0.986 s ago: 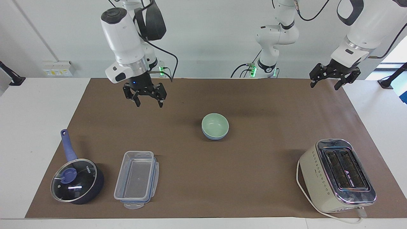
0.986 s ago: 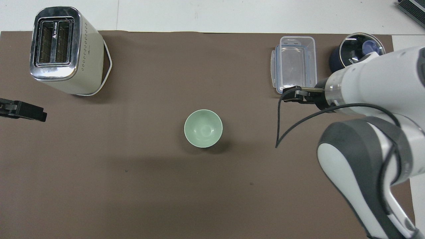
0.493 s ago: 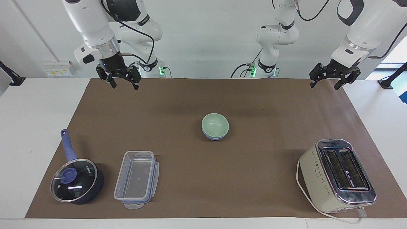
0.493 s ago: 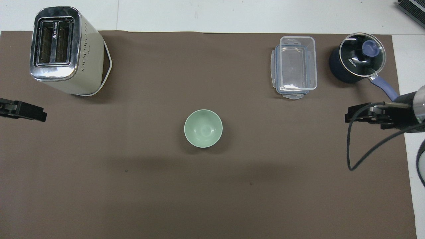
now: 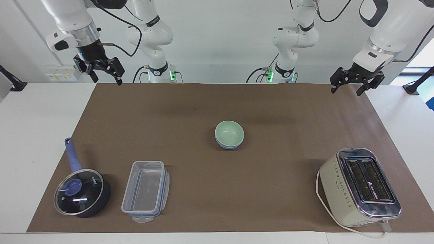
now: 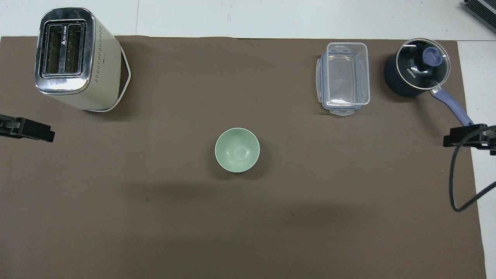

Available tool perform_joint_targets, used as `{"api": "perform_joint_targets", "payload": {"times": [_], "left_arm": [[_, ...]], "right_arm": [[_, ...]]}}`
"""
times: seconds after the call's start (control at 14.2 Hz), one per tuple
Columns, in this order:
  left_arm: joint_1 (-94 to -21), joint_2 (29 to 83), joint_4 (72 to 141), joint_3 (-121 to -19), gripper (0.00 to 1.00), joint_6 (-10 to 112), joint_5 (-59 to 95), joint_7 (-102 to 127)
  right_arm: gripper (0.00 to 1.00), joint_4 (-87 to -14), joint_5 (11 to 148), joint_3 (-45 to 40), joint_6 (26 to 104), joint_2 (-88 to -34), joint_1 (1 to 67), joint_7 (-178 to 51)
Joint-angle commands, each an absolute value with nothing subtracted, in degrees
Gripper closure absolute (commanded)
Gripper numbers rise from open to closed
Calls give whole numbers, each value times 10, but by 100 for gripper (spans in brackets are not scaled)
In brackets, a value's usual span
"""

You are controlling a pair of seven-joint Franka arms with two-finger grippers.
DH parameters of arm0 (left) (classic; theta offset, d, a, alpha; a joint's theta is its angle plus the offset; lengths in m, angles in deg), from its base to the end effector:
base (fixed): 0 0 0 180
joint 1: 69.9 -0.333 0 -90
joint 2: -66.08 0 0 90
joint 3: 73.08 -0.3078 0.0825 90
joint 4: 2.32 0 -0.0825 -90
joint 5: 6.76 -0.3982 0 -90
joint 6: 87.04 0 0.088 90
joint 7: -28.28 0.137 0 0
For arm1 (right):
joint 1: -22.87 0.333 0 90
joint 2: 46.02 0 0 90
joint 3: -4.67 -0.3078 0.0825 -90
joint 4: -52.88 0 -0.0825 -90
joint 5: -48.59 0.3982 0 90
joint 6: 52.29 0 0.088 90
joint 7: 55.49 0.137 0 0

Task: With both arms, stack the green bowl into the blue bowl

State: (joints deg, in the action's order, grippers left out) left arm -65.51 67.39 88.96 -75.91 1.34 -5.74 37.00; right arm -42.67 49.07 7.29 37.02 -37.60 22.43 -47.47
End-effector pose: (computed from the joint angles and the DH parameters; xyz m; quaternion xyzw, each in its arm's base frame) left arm 0.5575 -0.0174 0.5859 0.9958 -0.0897 -0.0133 0.0103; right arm 0.5225 -0.0284 0.6183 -0.9952 0.0962 -0.0186 0.0084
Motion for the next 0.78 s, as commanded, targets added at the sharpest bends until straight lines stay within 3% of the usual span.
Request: {"api": "perform_joint_targets", "payload": {"times": [0.0, 0.7], "left_arm": [[-658, 681, 895, -757, 0, 18, -67, 373], [-658, 681, 895, -757, 0, 17, -67, 373]], "right_arm": [[0, -388, 478, 68, 341, -388, 217, -491], [0, -389, 466, 65, 338, -392, 223, -516]]}}
